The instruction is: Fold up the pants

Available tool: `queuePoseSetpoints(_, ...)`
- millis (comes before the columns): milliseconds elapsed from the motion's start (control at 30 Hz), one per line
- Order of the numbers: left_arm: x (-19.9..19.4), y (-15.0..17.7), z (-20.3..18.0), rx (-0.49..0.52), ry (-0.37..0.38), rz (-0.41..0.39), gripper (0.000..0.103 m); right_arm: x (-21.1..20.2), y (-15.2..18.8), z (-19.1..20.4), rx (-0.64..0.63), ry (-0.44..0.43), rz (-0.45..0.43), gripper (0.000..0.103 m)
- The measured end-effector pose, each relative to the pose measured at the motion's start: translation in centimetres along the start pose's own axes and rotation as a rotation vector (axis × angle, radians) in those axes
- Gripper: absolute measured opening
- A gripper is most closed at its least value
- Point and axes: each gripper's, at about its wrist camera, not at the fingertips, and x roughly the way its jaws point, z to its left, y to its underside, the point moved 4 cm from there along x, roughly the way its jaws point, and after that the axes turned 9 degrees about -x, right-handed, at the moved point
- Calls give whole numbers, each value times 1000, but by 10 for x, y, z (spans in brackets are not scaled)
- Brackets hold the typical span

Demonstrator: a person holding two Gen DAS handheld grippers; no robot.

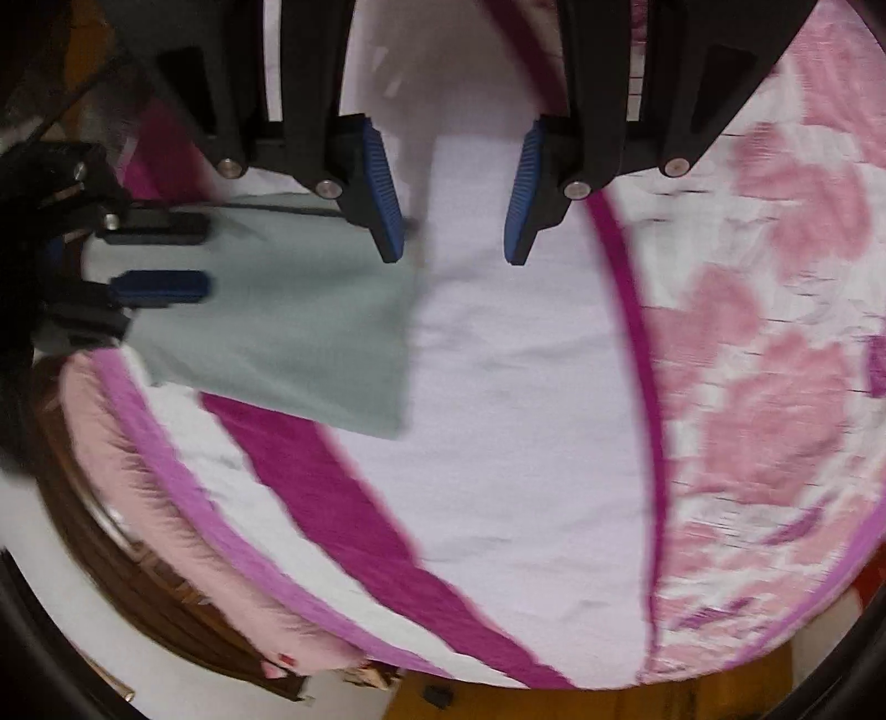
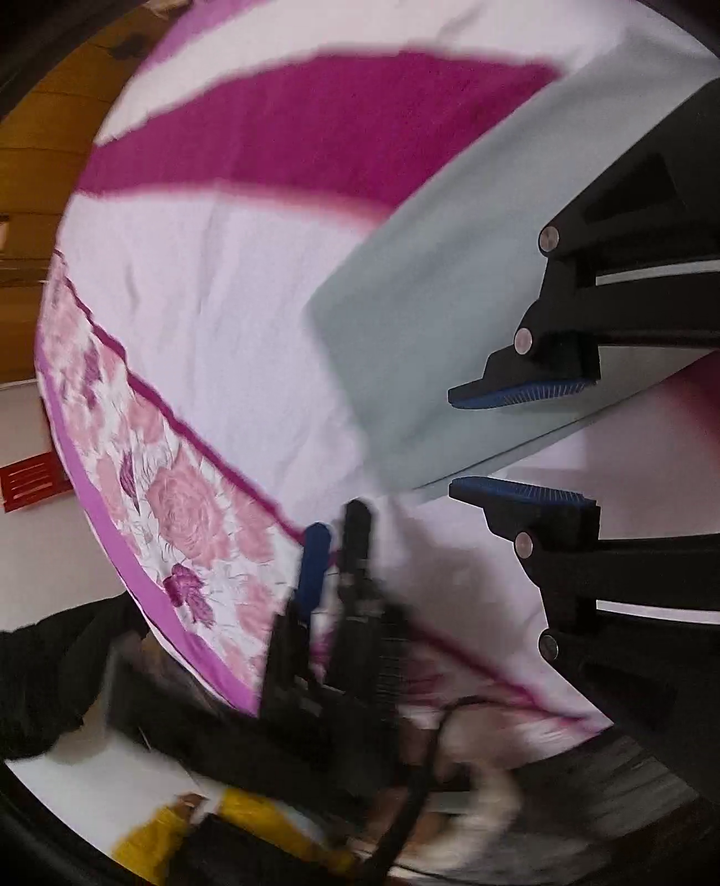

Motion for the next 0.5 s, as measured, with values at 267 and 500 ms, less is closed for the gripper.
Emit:
queuePoseSetpoints(267,20,6,-23,-3,23,4,34,-67,150,-18,-136,251,144,24)
queuePoseSetpoints(500,18,3,-25,-9,-3,-57,13,-56,198,-29,-181,295,222,24)
